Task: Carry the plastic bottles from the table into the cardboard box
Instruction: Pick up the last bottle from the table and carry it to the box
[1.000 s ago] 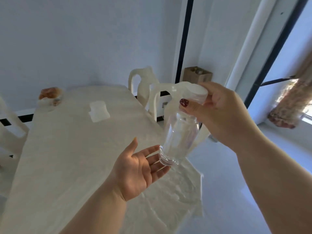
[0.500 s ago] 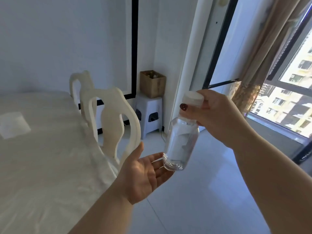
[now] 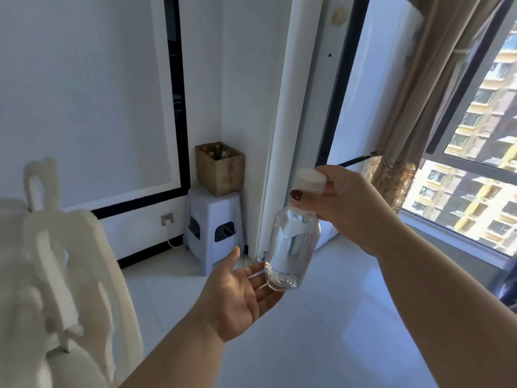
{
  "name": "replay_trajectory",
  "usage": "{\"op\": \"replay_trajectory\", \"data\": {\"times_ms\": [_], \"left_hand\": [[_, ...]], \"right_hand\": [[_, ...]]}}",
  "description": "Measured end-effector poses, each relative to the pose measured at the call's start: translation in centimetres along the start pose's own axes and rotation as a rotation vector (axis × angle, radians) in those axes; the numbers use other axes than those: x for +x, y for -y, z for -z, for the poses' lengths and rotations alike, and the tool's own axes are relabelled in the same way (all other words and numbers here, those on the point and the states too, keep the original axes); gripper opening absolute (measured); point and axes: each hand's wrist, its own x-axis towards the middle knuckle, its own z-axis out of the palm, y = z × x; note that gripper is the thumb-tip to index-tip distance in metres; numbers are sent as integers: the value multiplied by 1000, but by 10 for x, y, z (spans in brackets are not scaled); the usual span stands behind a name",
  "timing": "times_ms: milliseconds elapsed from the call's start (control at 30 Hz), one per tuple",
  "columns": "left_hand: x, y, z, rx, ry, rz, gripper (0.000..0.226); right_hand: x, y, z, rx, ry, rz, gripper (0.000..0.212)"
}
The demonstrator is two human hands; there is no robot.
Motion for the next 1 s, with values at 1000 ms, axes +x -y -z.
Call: {"op": "replay_trajectory", "data": {"times_ms": [1000], "left_hand": [[573, -421, -17, -167, -84, -200, 83]], "right_hand": [[718, -227, -91, -26, 182, 165, 23]]}}
